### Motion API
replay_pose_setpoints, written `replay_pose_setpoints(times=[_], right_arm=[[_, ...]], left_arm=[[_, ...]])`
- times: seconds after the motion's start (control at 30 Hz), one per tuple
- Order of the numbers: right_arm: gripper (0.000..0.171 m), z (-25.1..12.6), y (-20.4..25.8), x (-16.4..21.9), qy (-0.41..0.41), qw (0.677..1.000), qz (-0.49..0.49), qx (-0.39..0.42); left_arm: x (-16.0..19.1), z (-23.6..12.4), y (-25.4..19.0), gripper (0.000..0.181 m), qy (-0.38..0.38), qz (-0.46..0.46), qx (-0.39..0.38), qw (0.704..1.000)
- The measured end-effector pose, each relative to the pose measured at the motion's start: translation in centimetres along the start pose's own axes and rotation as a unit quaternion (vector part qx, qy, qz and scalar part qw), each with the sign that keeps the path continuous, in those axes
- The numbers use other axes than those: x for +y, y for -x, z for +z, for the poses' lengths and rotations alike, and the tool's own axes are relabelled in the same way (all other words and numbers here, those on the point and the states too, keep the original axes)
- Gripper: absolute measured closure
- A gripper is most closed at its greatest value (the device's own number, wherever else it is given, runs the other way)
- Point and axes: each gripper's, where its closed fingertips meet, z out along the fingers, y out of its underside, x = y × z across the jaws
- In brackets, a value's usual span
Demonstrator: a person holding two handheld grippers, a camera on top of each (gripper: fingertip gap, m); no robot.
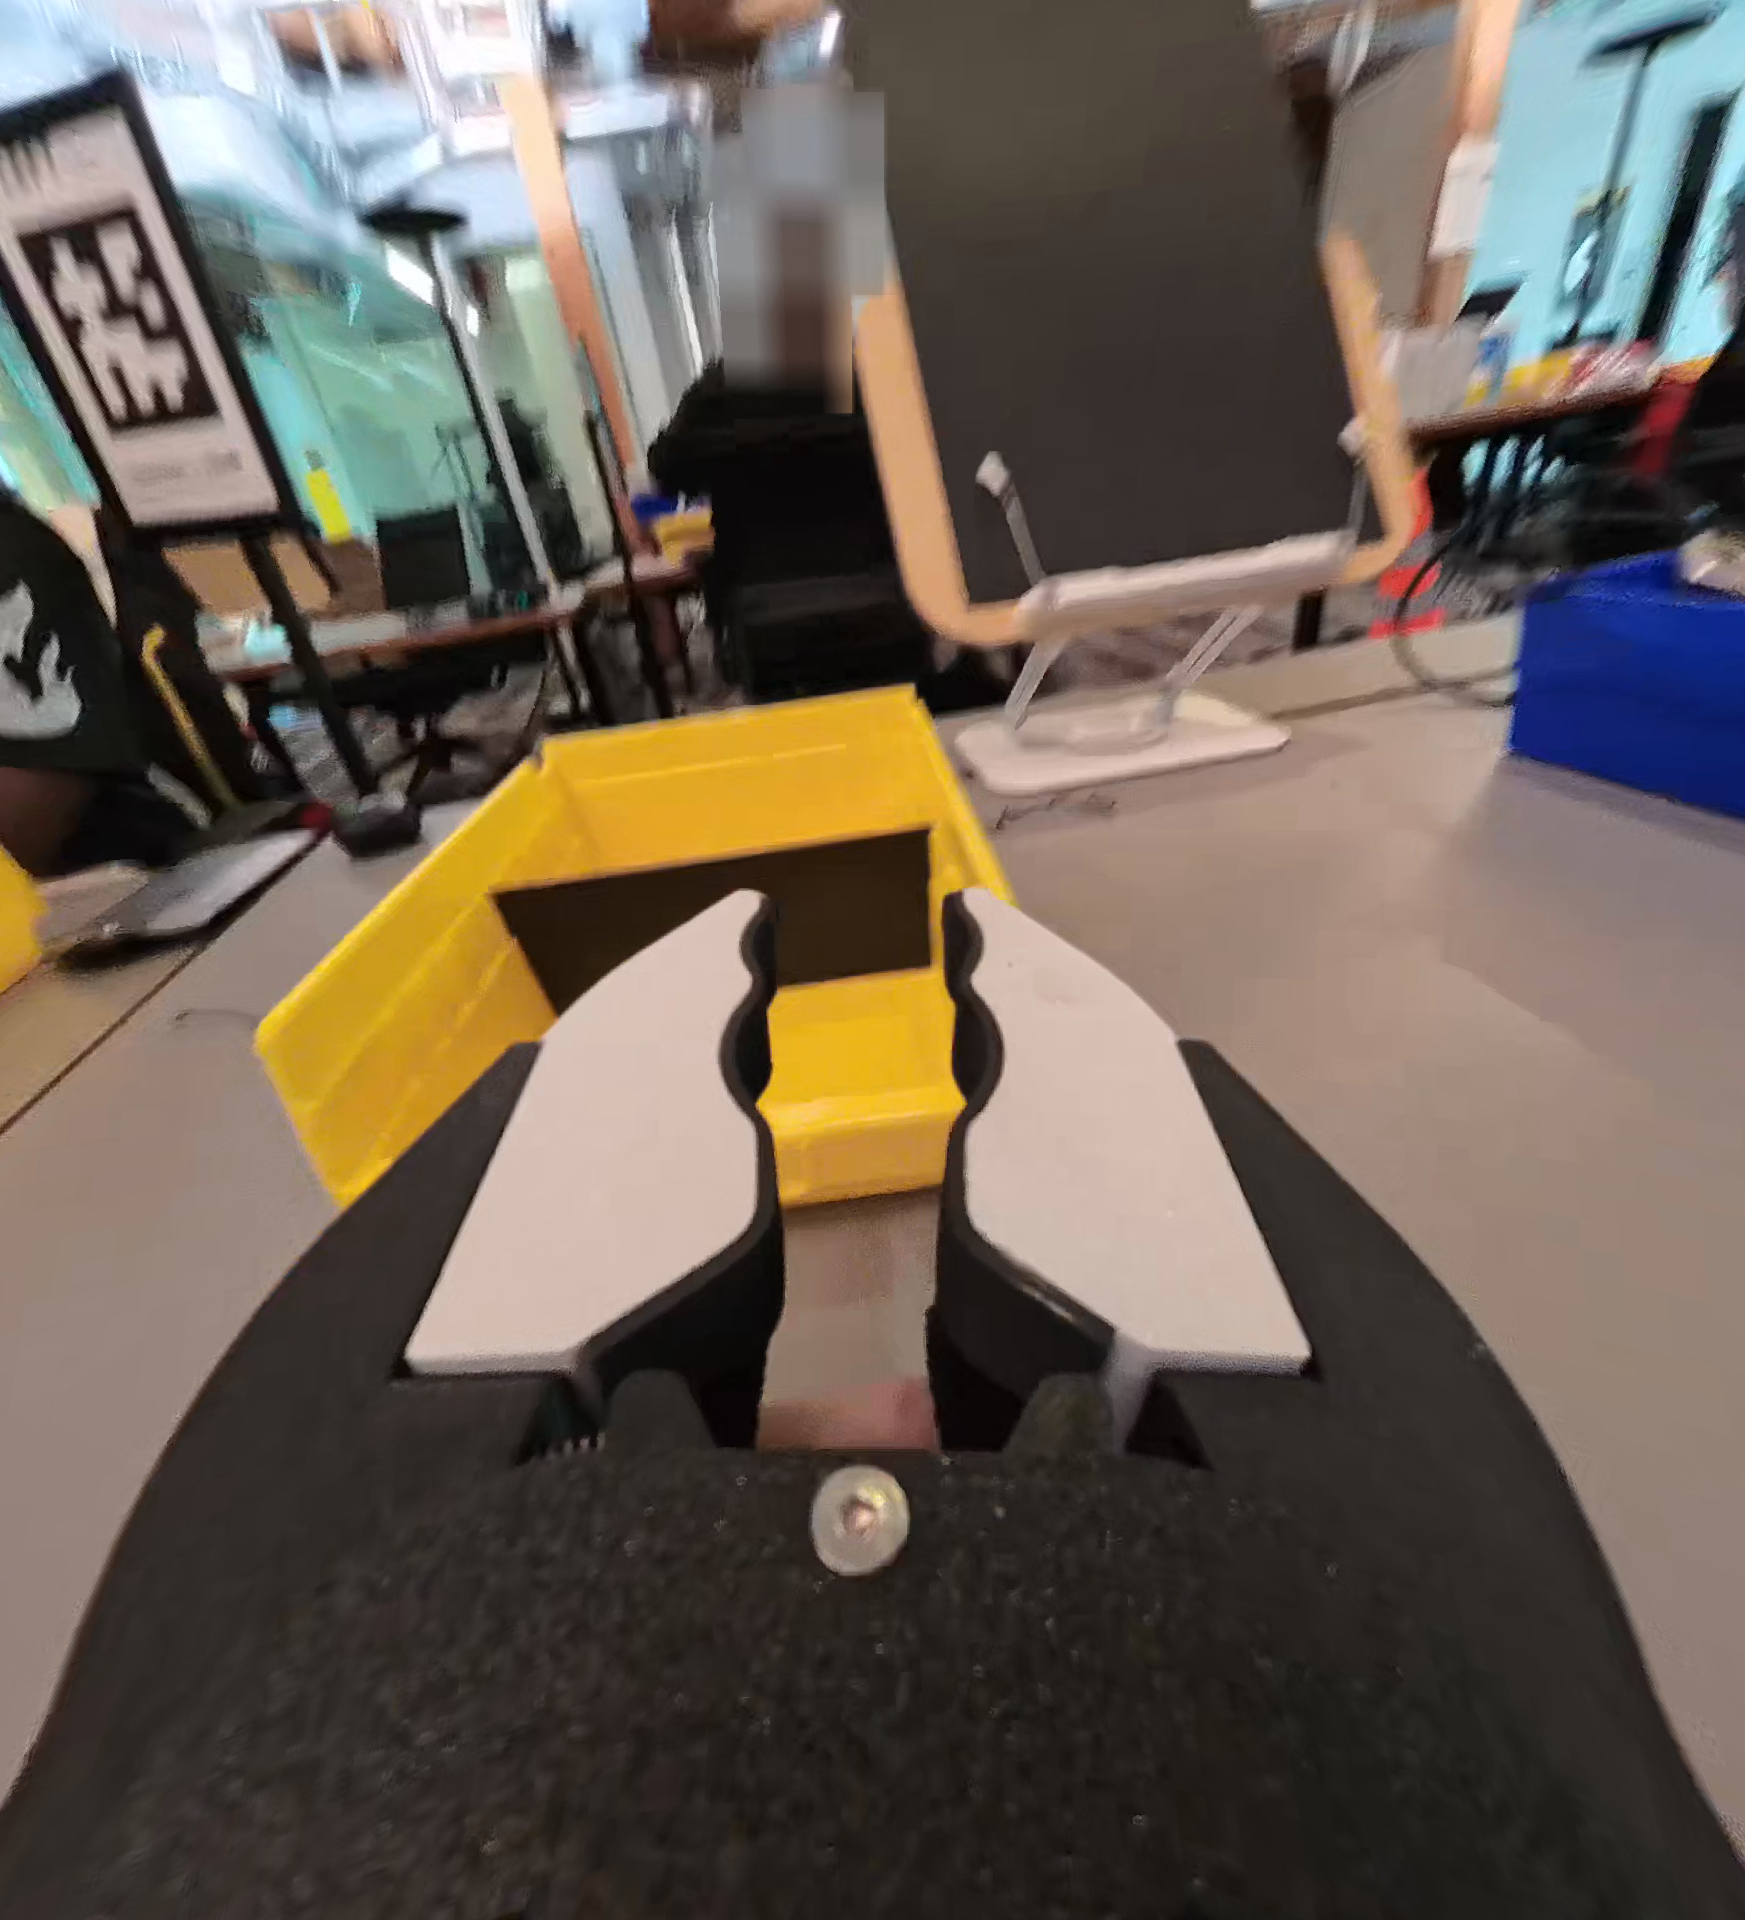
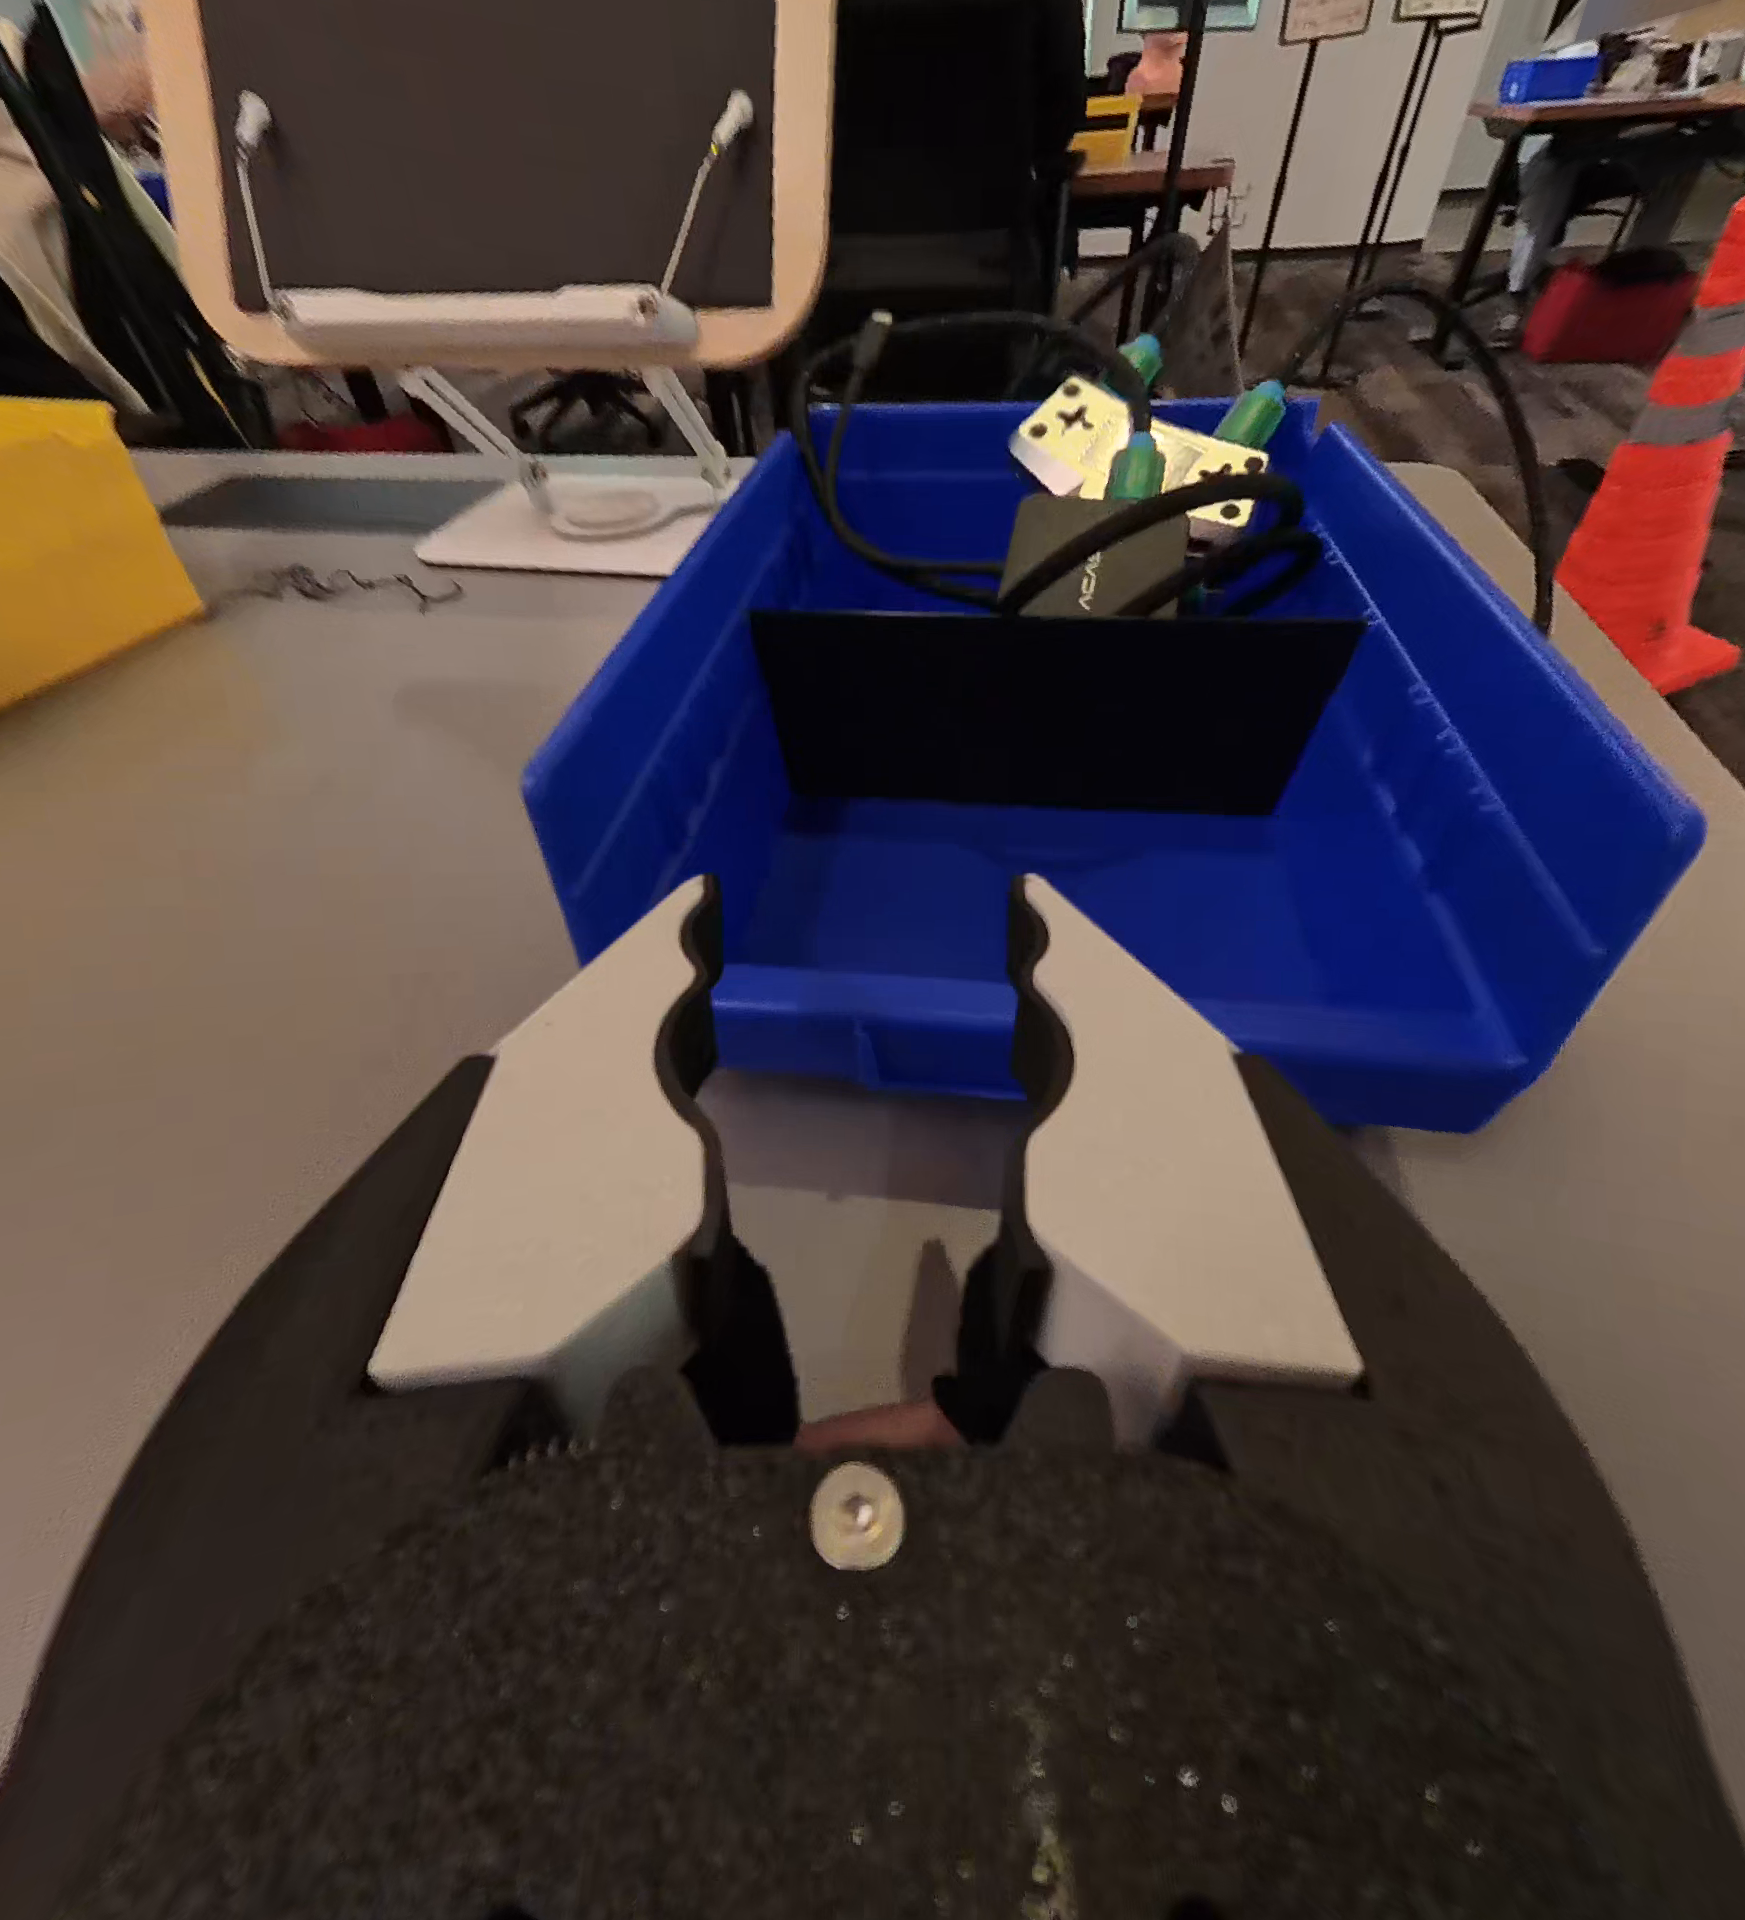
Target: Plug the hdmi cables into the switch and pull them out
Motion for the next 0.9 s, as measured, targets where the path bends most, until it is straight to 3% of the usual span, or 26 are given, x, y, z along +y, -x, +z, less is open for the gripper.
replay_pose_setpoints(times=[0.07, 0.2, 0.27, 0.67, 0.9], right_arm=[[0.117, 0.4, -0.3, 0.0, 0.008, 1.000, -0.009, 0.010], [0.117, 0.9, -1.7, -1.6, -0.025, 0.997, -0.048, 0.048], [0.117, 1.1, -2.2, -1.8, -0.038, 0.997, -0.040, 0.054], [0.117, 2.7, 0.0, -2.5, -0.045, 0.997, -0.060, 0.031], [0.115, 4.0, 6.3, -1.0, -0.016, 0.995, -0.039, -0.089]], left_arm=[[1.8, 0.9, 1.9, 0.151, 0.053, -0.026, -0.017, 0.998], [3.1, 2.1, 2.3, 0.151, 0.081, -0.189, 0.041, 0.978], [3.8, 2.2, 2.0, 0.151, 0.101, -0.218, 0.059, 0.969], [4.5, 1.3, -0.3, 0.151, 0.123, -0.120, 0.068, 0.983], [5.1, 0.6, -0.2, 0.151, 0.133, -0.112, 0.063, 0.983]])
